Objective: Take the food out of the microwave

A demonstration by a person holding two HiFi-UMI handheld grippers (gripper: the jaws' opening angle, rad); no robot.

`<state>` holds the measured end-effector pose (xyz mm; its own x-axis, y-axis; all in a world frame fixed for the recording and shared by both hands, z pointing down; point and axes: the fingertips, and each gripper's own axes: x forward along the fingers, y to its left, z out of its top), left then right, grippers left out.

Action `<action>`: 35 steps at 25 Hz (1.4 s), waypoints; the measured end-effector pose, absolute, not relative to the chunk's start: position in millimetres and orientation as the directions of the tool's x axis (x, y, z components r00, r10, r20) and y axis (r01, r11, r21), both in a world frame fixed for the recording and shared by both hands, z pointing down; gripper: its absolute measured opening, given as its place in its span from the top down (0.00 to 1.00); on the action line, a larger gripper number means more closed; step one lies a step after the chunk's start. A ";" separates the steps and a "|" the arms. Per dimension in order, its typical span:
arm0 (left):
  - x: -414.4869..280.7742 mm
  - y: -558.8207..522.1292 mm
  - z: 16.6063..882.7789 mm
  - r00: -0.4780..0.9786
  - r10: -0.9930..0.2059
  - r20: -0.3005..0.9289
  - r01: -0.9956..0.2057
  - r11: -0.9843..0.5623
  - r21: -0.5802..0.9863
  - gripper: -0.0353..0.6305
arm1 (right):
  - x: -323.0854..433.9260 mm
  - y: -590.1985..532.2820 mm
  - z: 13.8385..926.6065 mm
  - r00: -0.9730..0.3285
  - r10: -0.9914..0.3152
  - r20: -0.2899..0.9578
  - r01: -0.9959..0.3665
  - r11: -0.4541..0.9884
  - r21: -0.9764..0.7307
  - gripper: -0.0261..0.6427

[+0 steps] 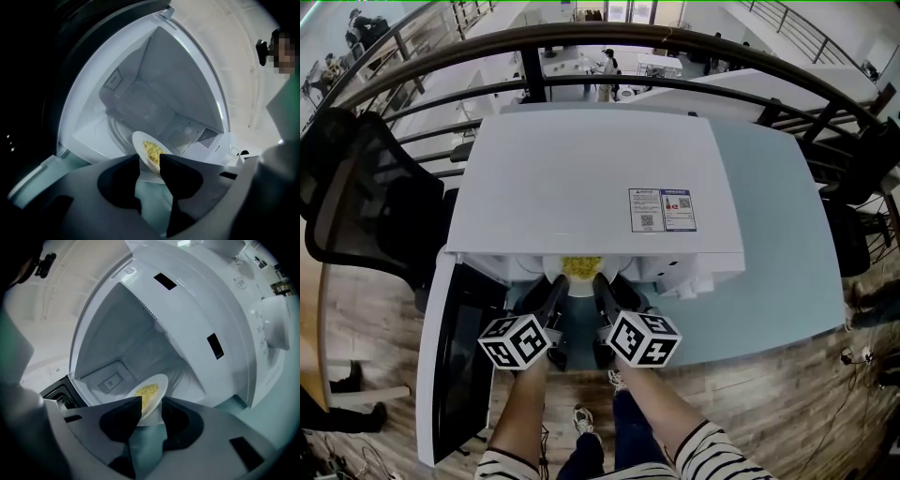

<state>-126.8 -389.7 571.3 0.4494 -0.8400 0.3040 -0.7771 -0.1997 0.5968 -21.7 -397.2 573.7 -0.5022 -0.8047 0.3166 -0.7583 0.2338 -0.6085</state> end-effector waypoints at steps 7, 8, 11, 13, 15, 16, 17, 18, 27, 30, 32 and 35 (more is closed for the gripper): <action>-126.1 -374.3 566.9 0.450 -0.843 0.295 -0.765 -0.194 0.614 0.77 | -15.2 -384.1 564.7 -0.494 -0.818 0.294 -0.750 0.230 -0.620 0.81; -125.1 -370.5 566.3 0.452 -0.842 0.295 -0.764 -0.194 0.615 0.77 | -14.1 -381.1 562.8 -0.493 -0.820 0.292 -0.749 0.229 -0.621 0.81; -124.0 -358.1 561.3 0.454 -0.842 0.290 -0.760 -0.196 0.620 0.77 | -12.3 -369.3 557.0 -0.490 -0.824 0.286 -0.749 0.229 -0.622 0.82; -123.1 -348.5 556.8 0.457 -0.843 0.284 -0.754 -0.198 0.626 0.78 | -11.4 -358.7 554.4 -0.488 -0.825 0.285 -0.749 0.228 -0.621 0.82; -120.7 -337.0 553.8 0.468 -0.837 0.283 -0.749 -0.206 0.630 0.79 | -9.0 -346.4 552.5 -0.483 -0.828 0.287 -0.751 0.222 -0.622 0.82; -119.9 -330.9 552.6 0.473 -0.833 0.286 -0.748 -0.208 0.631 0.79 | -7.8 -340.2 551.2 -0.480 -0.829 0.287 -0.751 0.219 -0.623 0.82; -119.3 -325.1 550.9 0.476 -0.831 0.287 -0.747 -0.210 0.631 0.79 | -6.7 -334.2 549.8 -0.477 -0.831 0.286 -0.751 0.217 -0.624 0.82; -118.8 -319.6 548.9 0.478 -0.830 0.287 -0.747 -0.212 0.630 0.80 | -5.9 -328.2 548.5 -0.475 -0.833 0.284 -0.751 0.215 -0.625 0.82; -111.6 -265.4 541.0 0.505 -0.816 0.282 -0.734 -0.233 0.638 0.80 | 1.6 -272.0 541.1 -0.454 -0.845 0.282 -0.761 0.203 -0.617 0.82; -109.1 -247.3 539.1 0.516 -0.807 0.285 -0.730 -0.240 0.640 0.80 | 4.4 -252.3 539.7 -0.442 -0.851 0.284 -0.763 0.191 -0.617 0.82; -108.2 -235.2 536.7 0.524 -0.803 0.284 -0.727 -0.248 0.640 0.80 | 5.4 -239.4 537.2 -0.435 -0.855 0.283 -0.765 0.185 -0.616 0.82; -107.2 -217.0 533.2 0.534 -0.799 0.276 -0.719 -0.258 0.645 0.80 | 6.5 -220.2 533.8 -0.423 -0.861 0.282 -0.768 0.175 -0.616 0.82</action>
<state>-107.2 -217.0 533.2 0.5340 -0.7992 0.2758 -0.7193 -0.2580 0.6450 6.5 -220.2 533.8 -0.4228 -0.8614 0.2816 -0.7676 0.1753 -0.6165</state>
